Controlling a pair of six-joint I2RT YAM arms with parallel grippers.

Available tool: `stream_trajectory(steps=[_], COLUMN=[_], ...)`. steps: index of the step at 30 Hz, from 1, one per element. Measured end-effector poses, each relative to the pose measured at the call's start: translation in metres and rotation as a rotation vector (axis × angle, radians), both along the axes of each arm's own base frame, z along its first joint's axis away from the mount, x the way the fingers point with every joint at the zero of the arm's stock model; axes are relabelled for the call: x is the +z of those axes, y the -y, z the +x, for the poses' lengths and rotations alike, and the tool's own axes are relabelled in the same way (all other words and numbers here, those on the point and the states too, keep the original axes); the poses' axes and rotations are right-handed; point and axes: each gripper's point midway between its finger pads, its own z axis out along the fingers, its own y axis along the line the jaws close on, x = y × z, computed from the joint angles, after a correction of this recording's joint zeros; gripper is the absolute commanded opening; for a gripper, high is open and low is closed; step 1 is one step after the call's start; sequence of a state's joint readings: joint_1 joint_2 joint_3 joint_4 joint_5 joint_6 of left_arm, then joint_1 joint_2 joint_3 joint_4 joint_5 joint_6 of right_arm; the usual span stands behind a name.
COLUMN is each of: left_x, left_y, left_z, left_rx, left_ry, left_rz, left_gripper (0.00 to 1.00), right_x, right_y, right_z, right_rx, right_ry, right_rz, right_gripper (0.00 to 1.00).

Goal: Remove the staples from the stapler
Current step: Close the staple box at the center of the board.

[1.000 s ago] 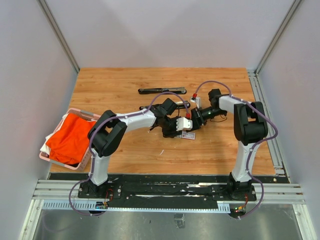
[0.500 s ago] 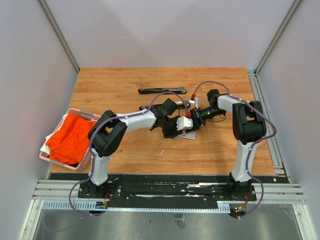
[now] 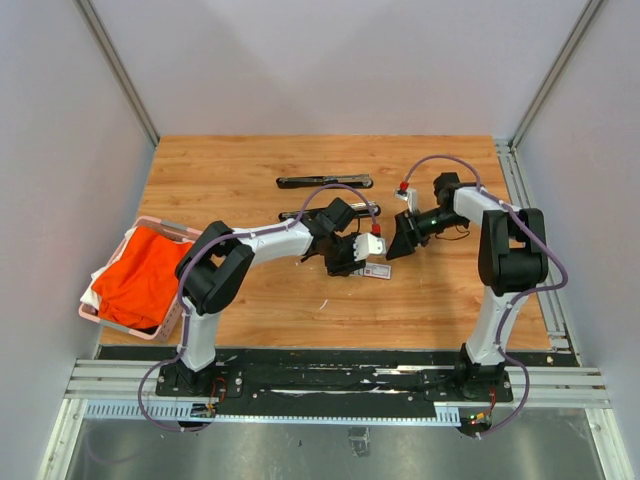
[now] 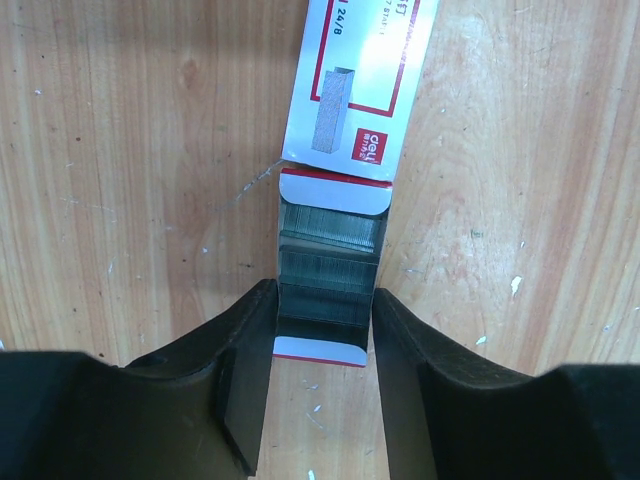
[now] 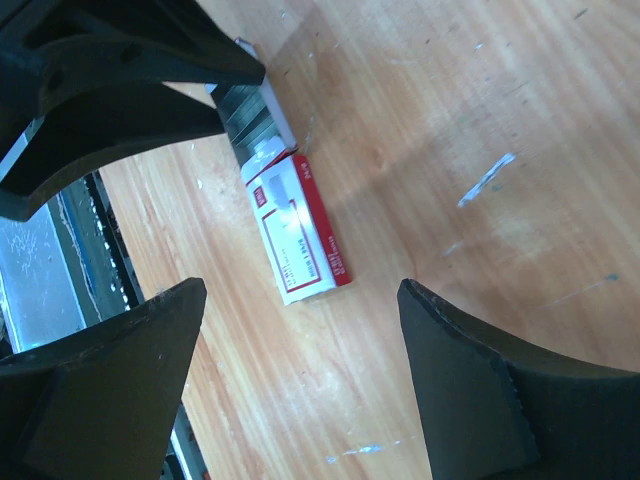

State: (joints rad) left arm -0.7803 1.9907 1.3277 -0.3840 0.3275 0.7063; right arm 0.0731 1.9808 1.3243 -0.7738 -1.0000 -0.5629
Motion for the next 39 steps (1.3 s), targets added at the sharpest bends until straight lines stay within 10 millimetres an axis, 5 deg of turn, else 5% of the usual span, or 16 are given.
stream_trajectory(steps=[10,39], left_x=[0.0,0.0], left_y=[-0.001,-0.002], left_z=[0.0,0.001], left_rx=[0.034,0.081], left_ry=[-0.007,-0.014], left_rz=[0.009,0.02], left_gripper=[0.45,0.45], right_x=[-0.005,-0.012], right_y=[0.006,-0.013], right_z=[-0.031,-0.058], right_rx=[0.007,0.057], right_ry=[-0.073,-0.236], right_rz=[-0.022,0.053], right_gripper=[0.8,0.8])
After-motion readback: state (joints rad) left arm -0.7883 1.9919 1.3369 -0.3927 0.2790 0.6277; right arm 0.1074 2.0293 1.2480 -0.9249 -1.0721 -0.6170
